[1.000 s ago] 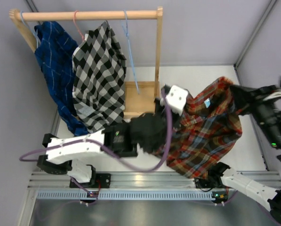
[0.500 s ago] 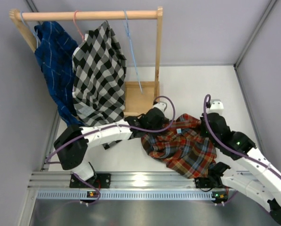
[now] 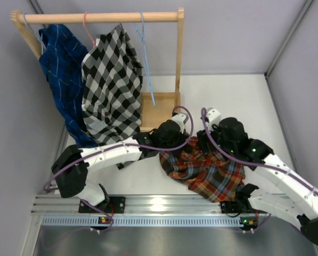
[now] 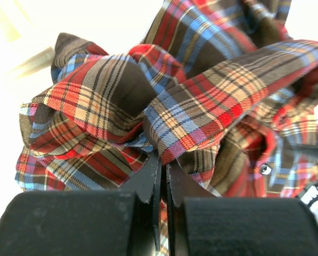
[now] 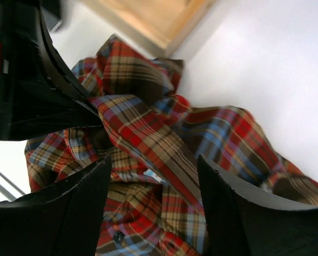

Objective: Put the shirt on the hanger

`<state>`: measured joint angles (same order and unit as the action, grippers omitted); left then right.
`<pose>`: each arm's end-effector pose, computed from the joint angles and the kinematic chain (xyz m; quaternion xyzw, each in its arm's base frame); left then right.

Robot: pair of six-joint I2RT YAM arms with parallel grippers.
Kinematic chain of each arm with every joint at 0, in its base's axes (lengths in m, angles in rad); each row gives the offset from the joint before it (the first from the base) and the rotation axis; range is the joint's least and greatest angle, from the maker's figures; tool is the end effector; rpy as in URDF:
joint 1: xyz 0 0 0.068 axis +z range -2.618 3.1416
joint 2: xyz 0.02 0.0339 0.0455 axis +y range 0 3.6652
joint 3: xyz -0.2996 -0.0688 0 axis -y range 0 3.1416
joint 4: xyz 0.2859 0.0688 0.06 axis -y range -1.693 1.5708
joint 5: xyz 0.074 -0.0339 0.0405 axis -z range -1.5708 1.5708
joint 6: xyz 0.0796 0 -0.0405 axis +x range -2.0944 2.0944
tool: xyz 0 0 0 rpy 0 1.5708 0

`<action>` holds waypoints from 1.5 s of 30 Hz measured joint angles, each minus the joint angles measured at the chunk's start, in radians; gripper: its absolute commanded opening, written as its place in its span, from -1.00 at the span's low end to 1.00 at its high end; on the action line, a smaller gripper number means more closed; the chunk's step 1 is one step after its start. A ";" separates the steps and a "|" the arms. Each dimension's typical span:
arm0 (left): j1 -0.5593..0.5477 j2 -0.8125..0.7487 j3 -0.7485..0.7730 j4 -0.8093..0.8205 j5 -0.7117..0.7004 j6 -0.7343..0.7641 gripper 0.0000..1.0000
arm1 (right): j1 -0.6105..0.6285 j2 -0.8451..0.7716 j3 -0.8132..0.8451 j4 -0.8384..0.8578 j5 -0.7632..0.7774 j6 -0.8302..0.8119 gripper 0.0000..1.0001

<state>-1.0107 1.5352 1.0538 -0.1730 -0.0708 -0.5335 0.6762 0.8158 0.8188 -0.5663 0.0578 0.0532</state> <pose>0.2238 -0.3463 0.2403 0.1966 0.8746 -0.2857 0.3389 0.1824 0.1405 0.3106 -0.2550 0.8376 0.1485 0.4598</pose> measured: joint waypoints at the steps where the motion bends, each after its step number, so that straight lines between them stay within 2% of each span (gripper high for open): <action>1: 0.001 -0.015 -0.003 0.001 -0.001 0.000 -1.00 | 0.000 0.036 0.003 0.018 -0.029 -0.024 0.20; 8: 0.002 -0.150 -0.055 0.007 -0.043 0.000 -1.00 | -0.003 0.251 0.023 0.099 -0.187 -0.192 -0.17; 10: 0.002 -0.171 -0.062 0.008 -0.053 0.004 -1.00 | -0.005 0.290 0.037 0.114 -0.219 -0.219 -0.50; 11: 0.003 -0.178 -0.064 0.008 -0.058 0.005 -1.00 | -0.005 0.301 0.040 0.117 -0.230 -0.224 -0.80; 12: 0.004 -0.183 -0.067 0.009 -0.063 0.008 -1.00 | -0.005 0.307 0.040 0.123 -0.243 -0.237 -1.00; 13: 0.006 -0.185 -0.069 0.008 -0.066 0.009 -1.00 | -0.005 0.311 0.040 0.126 -0.251 -0.239 -1.00; 14: 0.008 -0.185 -0.070 0.008 -0.070 0.011 -0.89 | -0.005 0.311 0.040 0.131 -0.254 -0.236 -1.00; 15: 0.009 -0.185 -0.071 0.008 -0.073 0.013 -0.66 | -0.005 0.311 0.040 0.136 -0.248 -0.235 -1.00; 16: 0.010 -0.185 -0.072 0.008 -0.077 0.020 -0.33 | -0.005 0.309 0.040 0.141 -0.241 -0.232 -1.00; 17: 0.011 -0.187 -0.072 0.008 -0.079 0.025 0.29 | -0.005 0.307 0.040 0.148 -0.217 -0.224 -1.00; 19: 0.011 -0.192 -0.072 0.007 -0.080 0.023 0.96 | -0.005 0.298 0.041 0.153 -0.166 -0.201 -1.00; 24: -0.020 -0.203 -0.072 0.008 -0.135 -0.031 0.96 | -0.006 0.289 0.100 0.147 -0.008 -0.113 -1.00; 28: -0.149 -0.202 -0.073 0.008 -0.296 -0.090 0.94 | -0.006 0.293 0.142 0.145 0.079 -0.048 -1.00; 30: -0.193 -0.198 -0.073 0.009 -0.356 -0.103 0.82 | -0.007 0.293 0.144 0.139 0.092 -0.023 -1.00; 31: -0.196 -0.193 -0.074 0.013 -0.382 -0.104 0.67 | -0.007 0.293 0.144 0.136 0.095 -0.015 -1.00; 32: -0.189 -0.187 -0.074 0.021 -0.397 -0.104 0.60 | -0.007 0.293 0.144 0.132 0.095 -0.005 -1.00; 39: -0.112 -0.077 -0.076 0.110 -0.415 -0.097 0.50 | -0.007 0.293 0.144 0.125 0.087 0.038 -1.00; 45: -0.116 -0.021 -0.076 0.161 -0.402 -0.098 0.10 | -0.007 0.310 0.144 0.125 0.068 0.062 -1.00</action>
<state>-1.1267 1.5146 0.9775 -0.0124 -0.4725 -0.6312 0.6693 1.1259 0.9630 -0.4416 0.1257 0.1154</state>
